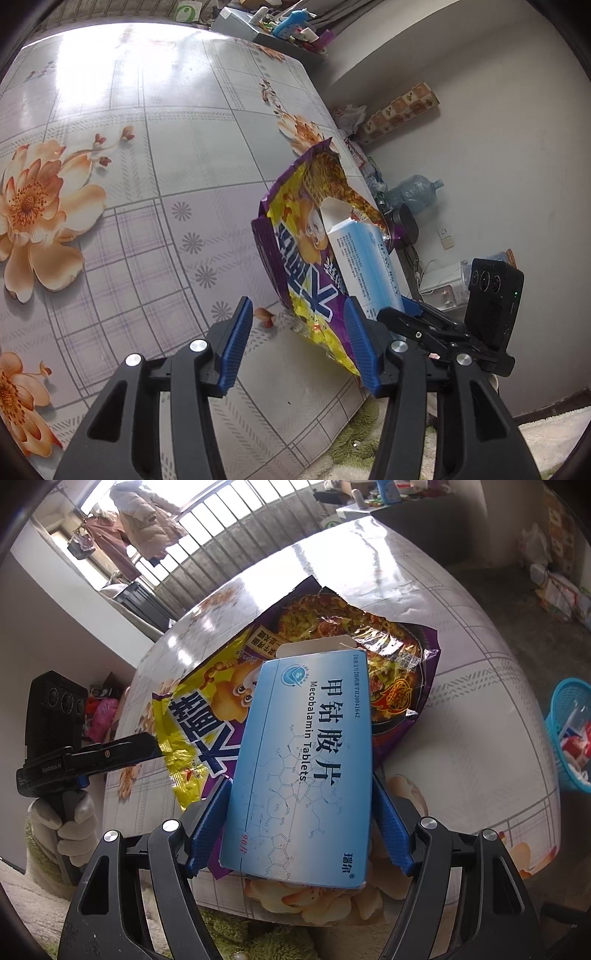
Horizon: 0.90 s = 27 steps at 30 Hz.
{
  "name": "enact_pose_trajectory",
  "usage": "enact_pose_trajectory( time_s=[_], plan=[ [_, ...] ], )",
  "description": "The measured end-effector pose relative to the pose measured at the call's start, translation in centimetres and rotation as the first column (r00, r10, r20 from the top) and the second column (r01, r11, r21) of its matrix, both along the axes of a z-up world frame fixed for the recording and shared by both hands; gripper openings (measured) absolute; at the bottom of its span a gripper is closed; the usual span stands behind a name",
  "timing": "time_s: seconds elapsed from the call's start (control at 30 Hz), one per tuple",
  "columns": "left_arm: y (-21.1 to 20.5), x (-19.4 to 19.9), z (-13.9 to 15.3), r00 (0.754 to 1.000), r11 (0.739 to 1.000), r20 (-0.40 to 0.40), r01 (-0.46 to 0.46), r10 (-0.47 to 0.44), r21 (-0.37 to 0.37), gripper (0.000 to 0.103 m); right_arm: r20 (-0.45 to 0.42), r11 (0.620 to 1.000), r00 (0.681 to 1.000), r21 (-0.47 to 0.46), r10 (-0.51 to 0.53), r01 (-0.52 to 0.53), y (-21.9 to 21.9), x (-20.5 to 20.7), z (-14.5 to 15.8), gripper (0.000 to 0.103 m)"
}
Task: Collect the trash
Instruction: 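Grasp the purple noodle bag with the left tool while the right tool holds the box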
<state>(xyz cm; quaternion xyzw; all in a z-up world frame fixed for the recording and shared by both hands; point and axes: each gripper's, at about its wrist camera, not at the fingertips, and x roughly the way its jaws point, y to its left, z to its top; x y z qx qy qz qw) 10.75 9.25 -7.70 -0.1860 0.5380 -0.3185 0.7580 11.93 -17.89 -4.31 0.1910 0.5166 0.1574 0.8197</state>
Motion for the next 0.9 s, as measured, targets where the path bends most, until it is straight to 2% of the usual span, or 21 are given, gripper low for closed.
enact_pose_trajectory(
  time_s=[0.13,0.33,0.4,0.47,0.53,0.63,0.73,0.9],
  plan=[
    [-1.2,0.4,-1.0,1.0,1.0,-0.01,-0.007,0.007,-0.003,0.05,0.006,1.0,1.0,0.002,-0.002,0.002,-0.2,-0.2,0.1,0.07],
    [-2.7,1.5,-2.4,1.0,0.997,-0.028,-0.01,0.008,-0.077,0.049,0.007,1.0,1.0,0.002,-0.003,0.003,-0.1,-0.3,0.1,0.07],
    [-3.3,1.7,-2.5,1.0,0.998,-0.019,-0.007,0.005,-0.07,0.045,0.007,1.0,1.0,0.003,-0.005,0.005,0.0,-0.3,0.2,0.07],
    [-4.2,1.6,-2.2,1.0,1.0,0.021,-0.001,0.002,-0.003,0.035,0.007,1.0,1.0,0.002,-0.006,0.006,0.0,-0.3,0.2,0.07],
    [-5.2,1.4,-1.8,0.996,0.995,0.083,0.008,-0.016,0.097,0.021,0.008,1.0,1.0,0.0,-0.008,0.008,0.0,-0.3,0.2,0.07],
    [-6.6,0.6,-1.3,0.982,0.972,0.179,0.016,-0.059,0.234,0.014,0.012,1.0,1.0,0.006,-0.015,0.015,-0.1,-0.2,0.2,0.07],
    [-7.7,-0.2,-1.2,0.964,0.944,0.241,0.024,-0.109,0.329,0.01,0.024,1.0,0.999,-0.009,-0.025,0.025,-0.3,-0.3,0.5,0.07],
    [-8.2,-0.5,-1.3,0.945,0.913,0.29,0.022,-0.152,0.408,0.009,0.054,0.991,0.997,-0.116,-0.061,0.067,-1.1,-0.5,1.0,0.07]
  ],
)
